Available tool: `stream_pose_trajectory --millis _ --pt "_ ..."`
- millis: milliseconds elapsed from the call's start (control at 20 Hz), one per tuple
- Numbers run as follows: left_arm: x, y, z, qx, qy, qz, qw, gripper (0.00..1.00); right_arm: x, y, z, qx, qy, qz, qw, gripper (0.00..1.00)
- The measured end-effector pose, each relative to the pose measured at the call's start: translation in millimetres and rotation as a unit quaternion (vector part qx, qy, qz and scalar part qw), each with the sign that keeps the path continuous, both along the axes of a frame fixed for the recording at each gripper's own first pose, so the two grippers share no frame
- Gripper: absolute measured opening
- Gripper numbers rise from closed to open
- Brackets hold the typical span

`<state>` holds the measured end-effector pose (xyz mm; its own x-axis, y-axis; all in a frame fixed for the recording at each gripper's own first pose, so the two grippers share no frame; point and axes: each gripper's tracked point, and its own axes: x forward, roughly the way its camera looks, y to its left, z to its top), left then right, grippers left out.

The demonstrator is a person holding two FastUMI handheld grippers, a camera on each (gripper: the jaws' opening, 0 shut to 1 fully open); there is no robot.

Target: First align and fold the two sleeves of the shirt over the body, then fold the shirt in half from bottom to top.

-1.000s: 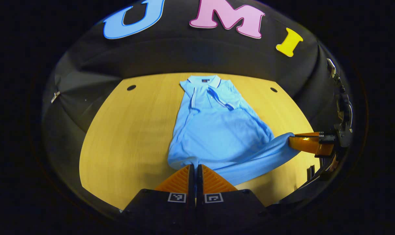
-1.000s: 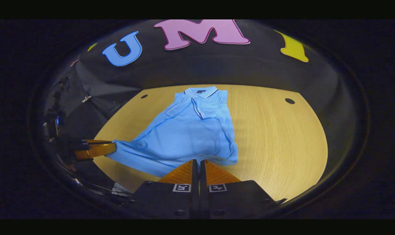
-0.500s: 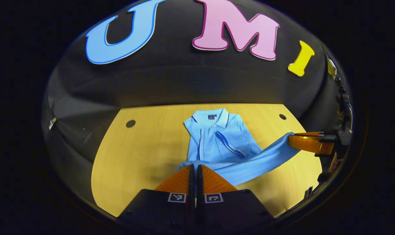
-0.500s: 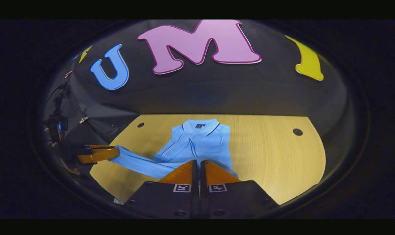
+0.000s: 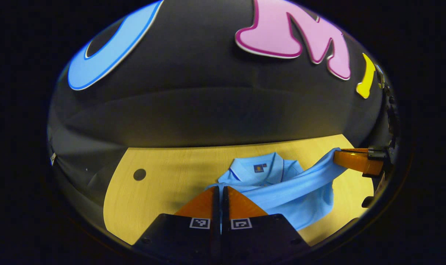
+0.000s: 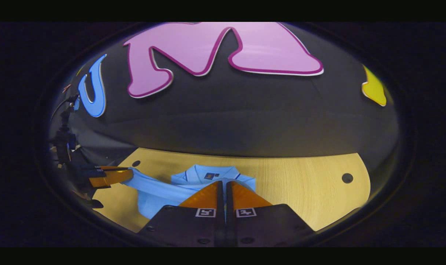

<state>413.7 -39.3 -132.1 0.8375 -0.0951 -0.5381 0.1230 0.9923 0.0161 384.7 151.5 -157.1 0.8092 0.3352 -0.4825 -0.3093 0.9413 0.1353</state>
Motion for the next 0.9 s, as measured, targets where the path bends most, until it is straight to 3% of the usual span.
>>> stream_pose_trajectory --millis 50,250,450,500,600,650,750,850,900 --pt "17 0 -6 -0.002 -0.007 -0.001 1.0 0.06 17 -3 -9 -0.005 -0.006 -0.002 1.0 0.05" --pt "73 1 -33 -0.012 -0.041 0.004 0.999 0.06 64 1 -36 -0.028 -0.034 -0.012 0.999 0.05" --pt "96 3 -44 -0.034 -0.087 0.03 0.995 0.06 93 -6 -56 -0.023 -0.058 -0.048 0.997 0.0" --pt "99 4 -44 -0.032 -0.098 0.04 0.994 0.12 100 -7 -63 -0.026 -0.059 -0.055 0.996 0.0" --pt "107 7 -36 -0.024 -0.111 0.052 0.992 0.12 103 -8 -69 -0.031 -0.059 -0.056 0.996 0.08" --pt "109 5 -39 -0.02 -0.112 0.055 0.992 0.24 102 -9 -70 -0.035 -0.061 -0.053 0.996 0.11" --pt "99 14 -29 -0.021 -0.11 0.06 0.992 0.47 94 -13 -63 -0.038 -0.071 -0.052 0.995 0.26" --pt "78 13 -12 -0.03 -0.127 0.051 0.99 0.76 79 -17 -53 -0.034 -0.085 -0.054 0.994 0.61" --pt "65 11 -1 -0.029 -0.141 0.046 0.988 0.84 68 -19 -47 -0.036 -0.092 -0.06 0.993 0.79"
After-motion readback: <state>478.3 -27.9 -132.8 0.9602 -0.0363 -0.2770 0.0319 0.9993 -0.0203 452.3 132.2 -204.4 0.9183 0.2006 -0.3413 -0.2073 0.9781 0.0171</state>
